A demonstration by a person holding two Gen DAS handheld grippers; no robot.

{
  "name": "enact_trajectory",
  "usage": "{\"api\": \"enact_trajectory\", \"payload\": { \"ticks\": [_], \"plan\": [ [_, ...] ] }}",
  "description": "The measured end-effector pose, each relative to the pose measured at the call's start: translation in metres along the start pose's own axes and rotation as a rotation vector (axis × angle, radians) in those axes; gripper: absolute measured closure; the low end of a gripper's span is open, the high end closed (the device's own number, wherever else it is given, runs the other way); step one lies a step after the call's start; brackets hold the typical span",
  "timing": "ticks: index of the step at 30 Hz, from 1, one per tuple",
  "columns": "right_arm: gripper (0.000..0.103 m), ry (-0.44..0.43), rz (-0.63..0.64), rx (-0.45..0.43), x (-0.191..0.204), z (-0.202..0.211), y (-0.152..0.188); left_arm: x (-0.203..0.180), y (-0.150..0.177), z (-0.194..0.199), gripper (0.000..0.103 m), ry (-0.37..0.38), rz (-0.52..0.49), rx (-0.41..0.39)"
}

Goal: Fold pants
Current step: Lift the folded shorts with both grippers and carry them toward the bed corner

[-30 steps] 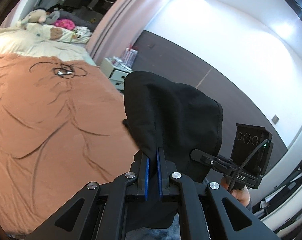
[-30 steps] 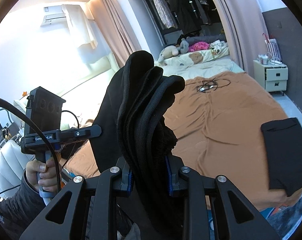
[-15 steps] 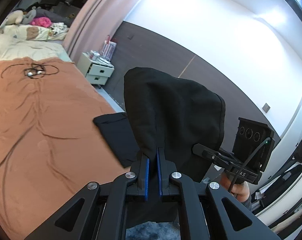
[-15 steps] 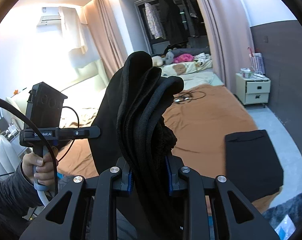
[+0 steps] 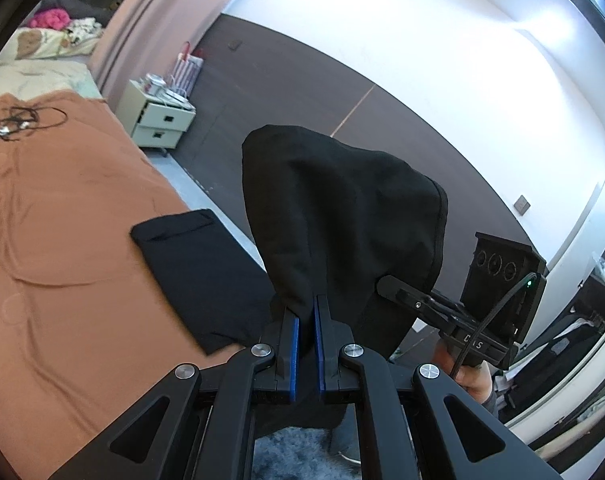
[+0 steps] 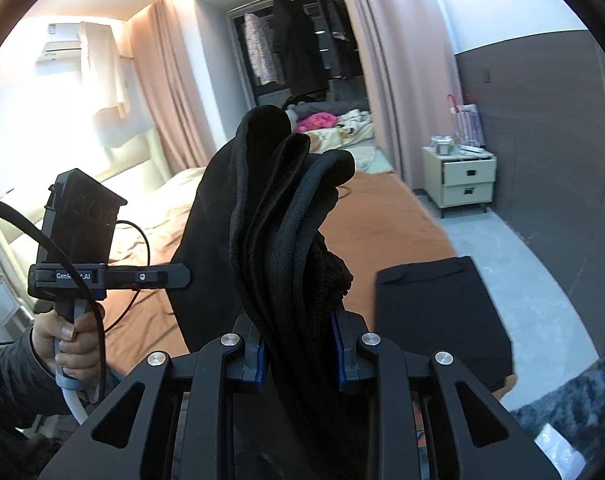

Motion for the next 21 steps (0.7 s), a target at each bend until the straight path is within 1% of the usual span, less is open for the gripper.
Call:
{"api": "enact_trajectory", "payload": {
  "ticks": [2, 8, 15, 21],
  "plan": [
    [0.082, 0.017, -0.003, 0.005, 0.001, -0.002, 0.001, 0.004, 0.001, -0.013, 0.097, 0.028, 0.016, 0.011],
    [0.082, 0.082, -0.005, 0.028, 0.004, -0.009, 0.005, 0.021, -0.005, -0.051, 0.097, 0.078, 0.057, 0.046],
    [0.082, 0.134, -0.027, 0.067, 0.007, -0.021, 0.005, 0.044, -0.005, -0.088, 0.097, 0.102, 0.105, 0.089],
    [0.082, 0.157, -0.044, 0.119, 0.014, -0.039, 0.007, 0.078, -0.002, -0.119, 0.097, 0.105, 0.168, 0.117]
  ]
}}
Point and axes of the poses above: each gripper's, at about its wrist camera, not at the fingertips, and z roughly against the way its jaws point, x to its left, y to its underside, the point moved 9 cm from there along -z, roughly the way its jaws point, and after that the axes turned 3 degrees about y, right-handed, at the moved point
